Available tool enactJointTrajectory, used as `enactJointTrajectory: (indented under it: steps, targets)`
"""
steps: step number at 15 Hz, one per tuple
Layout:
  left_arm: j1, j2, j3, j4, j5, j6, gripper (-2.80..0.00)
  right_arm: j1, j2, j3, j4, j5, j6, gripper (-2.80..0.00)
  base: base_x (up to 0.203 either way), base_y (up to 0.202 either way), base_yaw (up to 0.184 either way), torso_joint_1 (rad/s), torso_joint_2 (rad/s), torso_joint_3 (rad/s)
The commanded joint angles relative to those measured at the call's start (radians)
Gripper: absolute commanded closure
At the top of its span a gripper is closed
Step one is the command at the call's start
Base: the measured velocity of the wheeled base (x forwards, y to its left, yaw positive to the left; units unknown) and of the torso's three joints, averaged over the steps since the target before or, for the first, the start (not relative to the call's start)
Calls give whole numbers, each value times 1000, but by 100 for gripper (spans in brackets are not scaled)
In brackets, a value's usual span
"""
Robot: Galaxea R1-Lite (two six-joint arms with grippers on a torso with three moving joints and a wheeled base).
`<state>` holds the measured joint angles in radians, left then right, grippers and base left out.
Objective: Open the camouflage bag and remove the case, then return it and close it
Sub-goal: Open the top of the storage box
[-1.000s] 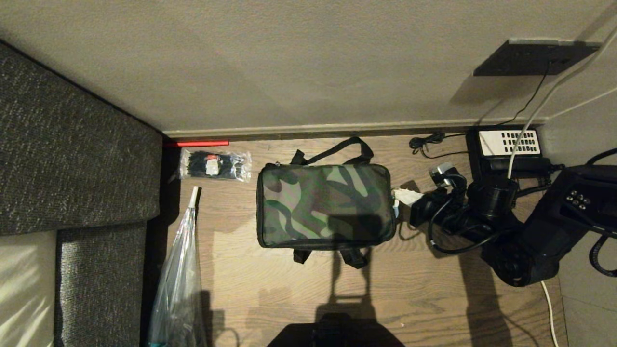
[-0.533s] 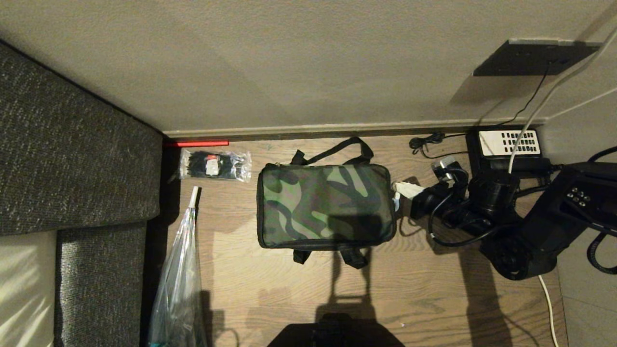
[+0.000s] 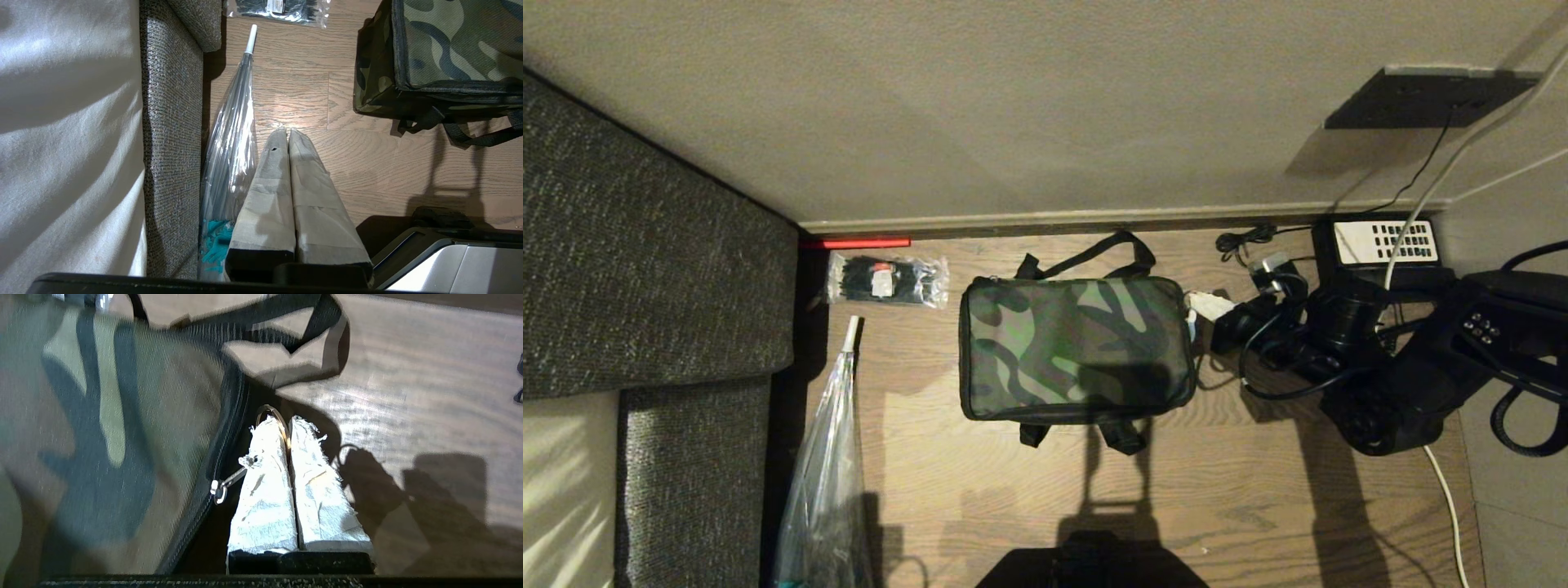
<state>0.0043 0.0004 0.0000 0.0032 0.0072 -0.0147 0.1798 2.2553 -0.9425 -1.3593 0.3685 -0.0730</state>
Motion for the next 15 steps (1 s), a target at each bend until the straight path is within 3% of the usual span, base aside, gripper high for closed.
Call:
enactJointTrajectory:
  steps: [1, 12, 15]
  targets:
    - [0, -2, 3, 0, 0, 1, 0, -2, 5, -29, -9, 3, 27, 0, 0, 0, 0, 0, 0, 0]
    - [0, -2, 3, 0, 0, 0, 0, 3, 3, -135, -13, 4, 157, 0, 0, 0, 0, 0, 0, 0]
    - [0, -2, 3, 0, 0, 1, 0, 4, 17, -156, -14, 3, 158, 0, 0, 0, 0, 0, 0, 0]
